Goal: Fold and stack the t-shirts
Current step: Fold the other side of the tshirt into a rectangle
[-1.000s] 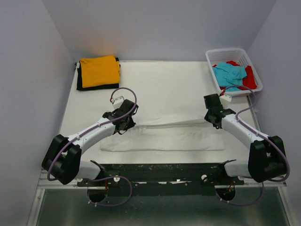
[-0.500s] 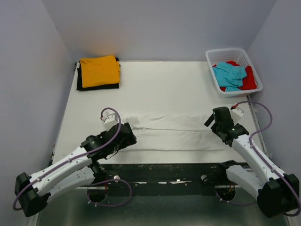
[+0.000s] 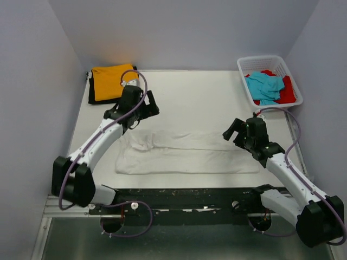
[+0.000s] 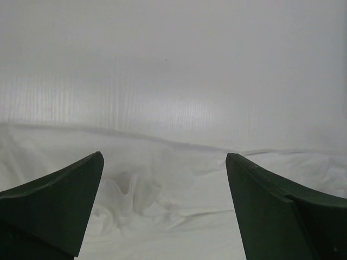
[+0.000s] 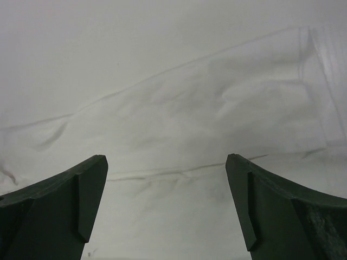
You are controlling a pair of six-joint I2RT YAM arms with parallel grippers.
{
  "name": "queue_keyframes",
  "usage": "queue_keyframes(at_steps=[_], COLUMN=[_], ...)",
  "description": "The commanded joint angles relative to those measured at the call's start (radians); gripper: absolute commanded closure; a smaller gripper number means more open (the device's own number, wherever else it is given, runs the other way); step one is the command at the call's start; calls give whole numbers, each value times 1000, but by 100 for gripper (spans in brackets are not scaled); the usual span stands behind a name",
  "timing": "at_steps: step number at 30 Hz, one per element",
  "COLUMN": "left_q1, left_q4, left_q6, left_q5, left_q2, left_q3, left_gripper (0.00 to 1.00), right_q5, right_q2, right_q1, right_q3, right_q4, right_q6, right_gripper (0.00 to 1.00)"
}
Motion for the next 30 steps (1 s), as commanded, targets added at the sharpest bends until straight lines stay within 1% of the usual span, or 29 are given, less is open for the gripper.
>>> queue_keyframes(at_steps=[1, 4, 5, 8, 13, 15, 18, 22, 25, 27, 30], left_q1=[73, 82, 82, 81, 54, 42, 17, -47, -143, -204, -290], left_q4=[-63, -30, -24, -11, 56, 32, 8, 28, -30, -84, -160], left_q6=[174, 175, 163, 130, 117, 115, 98, 43, -13, -66, -135], left_q5=[277, 418, 442, 472, 511, 509, 478, 438, 309, 240, 161], left_q2=[339, 432, 449, 455, 400, 398, 383, 252, 136, 85, 7], left_q3=[251, 262, 254, 206, 63, 37, -19, -148, -208, -247, -299], left_gripper=[2, 1, 1, 1, 1, 1, 1, 2, 1, 1, 1], right_q5=[-108, -74, -59, -31, -10, -13, -25, -36, -38, -40, -40], right_q2=[23, 7, 1, -15, -5, 7, 21, 22, 20, 20, 22], right_q1=[2, 2, 1, 2, 3, 1, 1, 2, 2, 1, 2], right_q3=[9, 6, 5, 7, 1, 0, 3, -3, -17, -21, -26], right_q4=[45, 38, 35, 19, 18, 20, 23, 34, 46, 49, 54], right_q6=[-66, -76, -76, -79, -82, -82, -83, -86, -87, -87, -91], right_gripper=[0, 0, 0, 0, 0, 0, 0, 0, 0, 0, 0])
